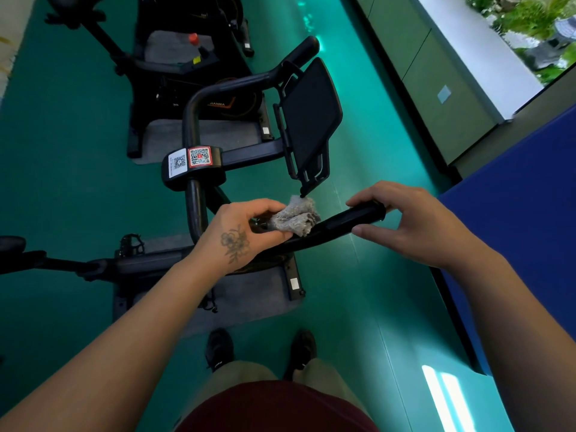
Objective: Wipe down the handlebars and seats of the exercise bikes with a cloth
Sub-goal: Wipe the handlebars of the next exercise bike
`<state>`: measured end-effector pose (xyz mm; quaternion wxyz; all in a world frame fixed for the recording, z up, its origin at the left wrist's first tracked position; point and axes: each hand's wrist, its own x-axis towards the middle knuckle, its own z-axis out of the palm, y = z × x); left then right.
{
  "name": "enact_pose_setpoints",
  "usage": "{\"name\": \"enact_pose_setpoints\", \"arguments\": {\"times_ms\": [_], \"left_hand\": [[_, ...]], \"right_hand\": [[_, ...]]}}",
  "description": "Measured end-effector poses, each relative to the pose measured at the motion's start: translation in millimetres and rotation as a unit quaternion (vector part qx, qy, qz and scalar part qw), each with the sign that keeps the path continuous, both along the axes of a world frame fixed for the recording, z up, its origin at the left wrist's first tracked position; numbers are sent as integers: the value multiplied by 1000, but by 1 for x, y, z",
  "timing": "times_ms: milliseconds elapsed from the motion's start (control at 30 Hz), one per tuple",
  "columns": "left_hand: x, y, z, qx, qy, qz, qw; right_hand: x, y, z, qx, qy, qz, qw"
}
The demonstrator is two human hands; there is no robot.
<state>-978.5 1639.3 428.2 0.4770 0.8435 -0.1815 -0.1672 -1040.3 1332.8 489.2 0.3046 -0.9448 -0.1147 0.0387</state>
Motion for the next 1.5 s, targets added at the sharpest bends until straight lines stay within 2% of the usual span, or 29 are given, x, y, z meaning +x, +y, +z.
{"name": "enact_pose_setpoints", "arguments": {"times_ms": [267, 467, 633, 767, 1000, 1300, 1500], "left_hand": [[-8, -22, 1, -15, -30, 26, 999], [-12, -33, 3, -32, -47, 43, 997], [-14, -34, 5, -65, -4, 74, 995], [-13, -38, 7, -65, -11, 77, 995], [-16, -39, 5, -119, 21, 69, 990], [-15, -26, -3, -62, 12, 20, 998], [-15, -28, -5, -44, -6, 13, 999]], "right_hand": [[2, 3, -1, 38, 33, 1, 999], [22, 15, 6, 112, 171, -23, 979], [54, 23, 3, 148, 263, -47, 952], [64, 36, 5, 73, 262, -15, 962], [69, 43, 7, 30, 235, -13, 971], [77, 17, 11, 142, 222, -57, 963], [74, -18, 13, 171, 281, -57, 943]]}}
